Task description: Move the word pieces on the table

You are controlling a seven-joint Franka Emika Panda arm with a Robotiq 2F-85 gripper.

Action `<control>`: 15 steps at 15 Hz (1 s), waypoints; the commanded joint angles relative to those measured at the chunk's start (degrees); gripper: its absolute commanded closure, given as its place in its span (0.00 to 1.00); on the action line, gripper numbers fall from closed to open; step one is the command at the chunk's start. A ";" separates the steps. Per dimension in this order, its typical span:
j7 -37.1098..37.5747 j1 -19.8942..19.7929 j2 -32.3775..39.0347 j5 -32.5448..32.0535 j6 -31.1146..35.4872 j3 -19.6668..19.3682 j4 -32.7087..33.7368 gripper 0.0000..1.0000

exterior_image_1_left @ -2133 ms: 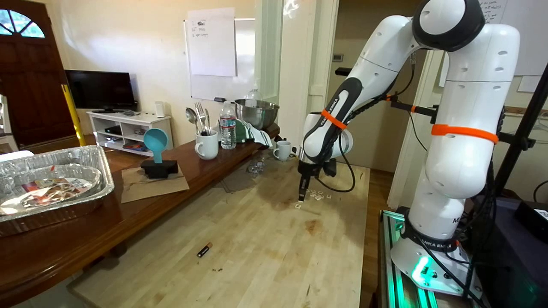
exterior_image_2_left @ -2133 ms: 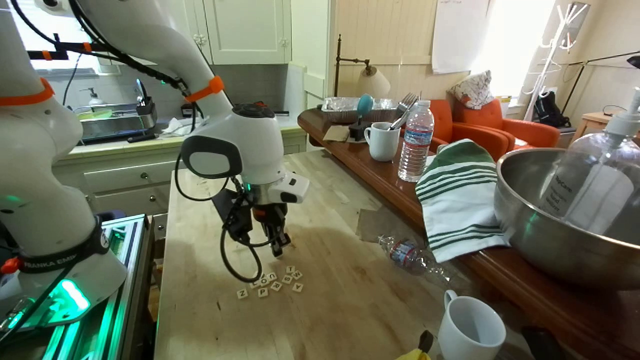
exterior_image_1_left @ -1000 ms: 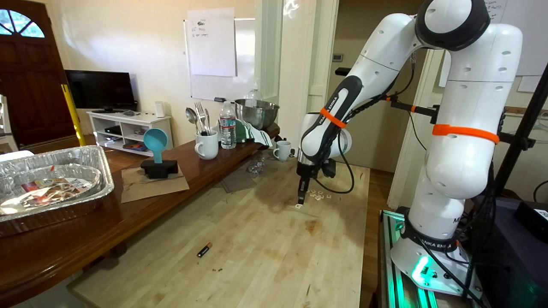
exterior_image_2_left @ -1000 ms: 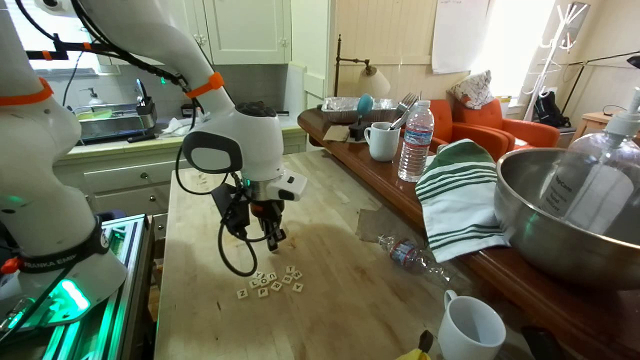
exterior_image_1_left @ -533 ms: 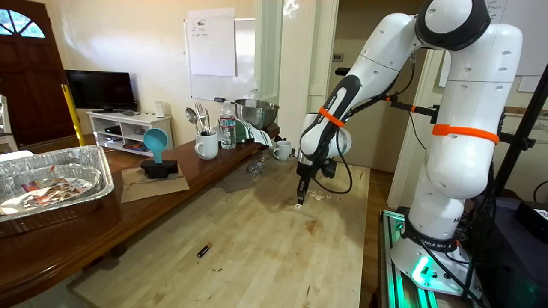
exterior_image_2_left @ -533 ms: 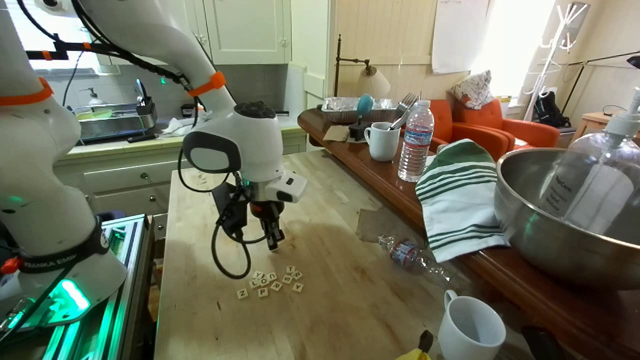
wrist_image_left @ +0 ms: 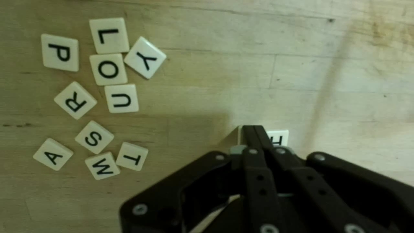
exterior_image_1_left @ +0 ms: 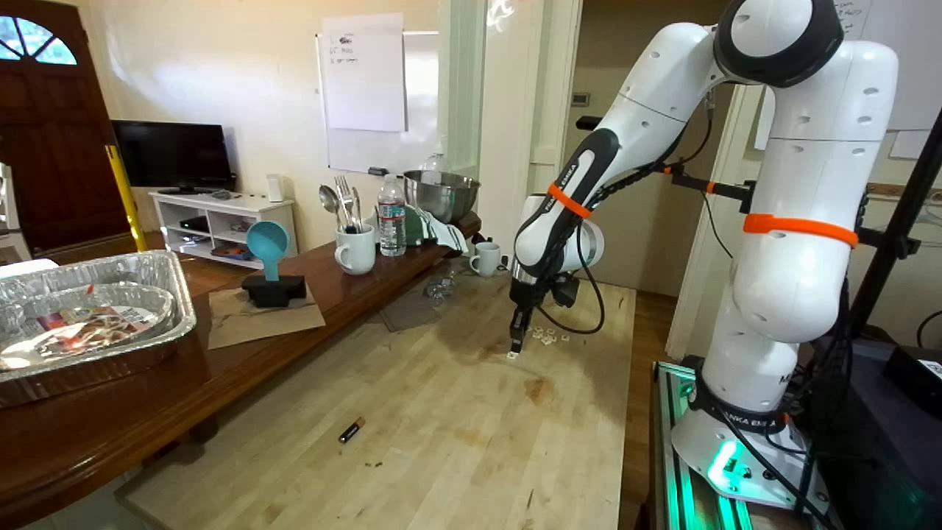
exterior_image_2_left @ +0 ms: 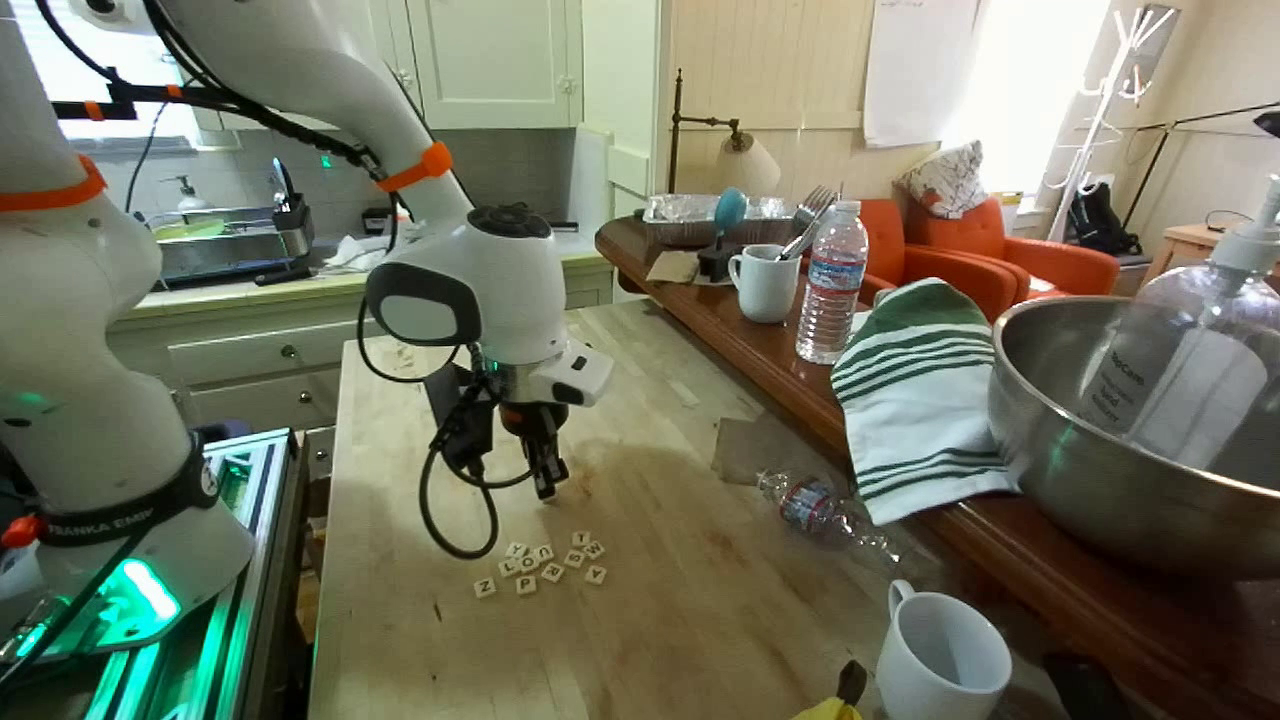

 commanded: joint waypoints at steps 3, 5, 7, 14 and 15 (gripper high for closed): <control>3.19 1.11 1.01 -2.84 0.12 -0.27 -0.61 1.00; 3.91 1.15 0.63 -3.87 0.03 -0.30 -0.63 1.00; 4.44 1.24 0.21 -4.51 -0.03 -0.27 -0.62 1.00; 5.47 1.52 -0.47 -5.52 0.41 -0.28 -0.60 1.00; 5.38 1.55 -0.64 -5.42 0.39 -0.27 -0.60 1.00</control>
